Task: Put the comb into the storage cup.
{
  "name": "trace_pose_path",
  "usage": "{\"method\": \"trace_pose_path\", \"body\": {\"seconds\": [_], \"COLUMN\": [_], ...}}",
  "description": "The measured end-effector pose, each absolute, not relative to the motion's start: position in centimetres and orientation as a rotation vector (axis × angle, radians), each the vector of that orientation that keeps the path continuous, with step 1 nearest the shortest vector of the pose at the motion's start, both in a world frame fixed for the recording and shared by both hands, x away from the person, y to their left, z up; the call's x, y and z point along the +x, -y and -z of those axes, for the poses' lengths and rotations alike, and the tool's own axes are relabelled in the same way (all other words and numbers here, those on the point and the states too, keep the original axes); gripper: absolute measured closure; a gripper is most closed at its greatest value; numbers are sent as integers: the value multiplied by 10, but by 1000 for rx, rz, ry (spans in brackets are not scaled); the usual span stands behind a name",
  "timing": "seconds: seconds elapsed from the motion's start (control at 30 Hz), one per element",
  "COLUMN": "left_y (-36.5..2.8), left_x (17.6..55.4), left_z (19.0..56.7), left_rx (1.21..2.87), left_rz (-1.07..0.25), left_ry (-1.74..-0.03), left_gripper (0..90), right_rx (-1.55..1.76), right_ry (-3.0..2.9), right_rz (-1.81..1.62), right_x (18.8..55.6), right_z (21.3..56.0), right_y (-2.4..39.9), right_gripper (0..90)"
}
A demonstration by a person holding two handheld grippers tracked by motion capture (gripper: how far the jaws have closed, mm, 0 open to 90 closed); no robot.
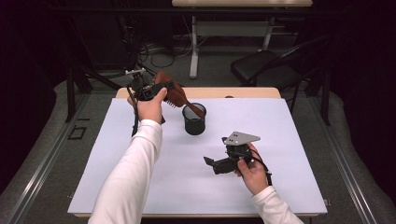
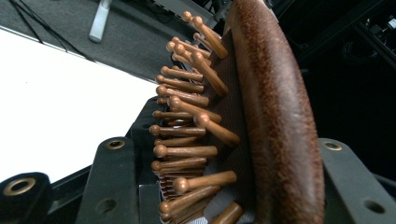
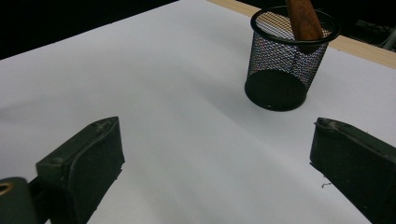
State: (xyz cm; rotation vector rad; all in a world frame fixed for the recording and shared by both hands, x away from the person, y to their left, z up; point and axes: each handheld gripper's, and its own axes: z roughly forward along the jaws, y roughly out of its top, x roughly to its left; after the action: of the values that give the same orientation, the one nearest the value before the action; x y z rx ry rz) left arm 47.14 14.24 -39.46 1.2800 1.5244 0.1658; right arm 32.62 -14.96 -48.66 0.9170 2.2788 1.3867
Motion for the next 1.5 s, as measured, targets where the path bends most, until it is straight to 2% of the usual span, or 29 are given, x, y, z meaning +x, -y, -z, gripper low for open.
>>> {"method": "trace_pose_path", "body": {"seconds": [0.43, 1.5], "left_y": [-147, -142], "left_x": [479, 485], "left_z": [411, 434], "left_rx": [1269, 1301], "left_rz": [-158, -142], "left_ry": [-1567, -1554], "left_gripper": [483, 483], "right_rx": [922, 926], "right_ry": [-2278, -2289], "right_rz": [-1386, -1373], "right_x": [327, 328], "right_z": [487, 490], "right_y": [150, 150], "right_gripper": [23, 24]}}
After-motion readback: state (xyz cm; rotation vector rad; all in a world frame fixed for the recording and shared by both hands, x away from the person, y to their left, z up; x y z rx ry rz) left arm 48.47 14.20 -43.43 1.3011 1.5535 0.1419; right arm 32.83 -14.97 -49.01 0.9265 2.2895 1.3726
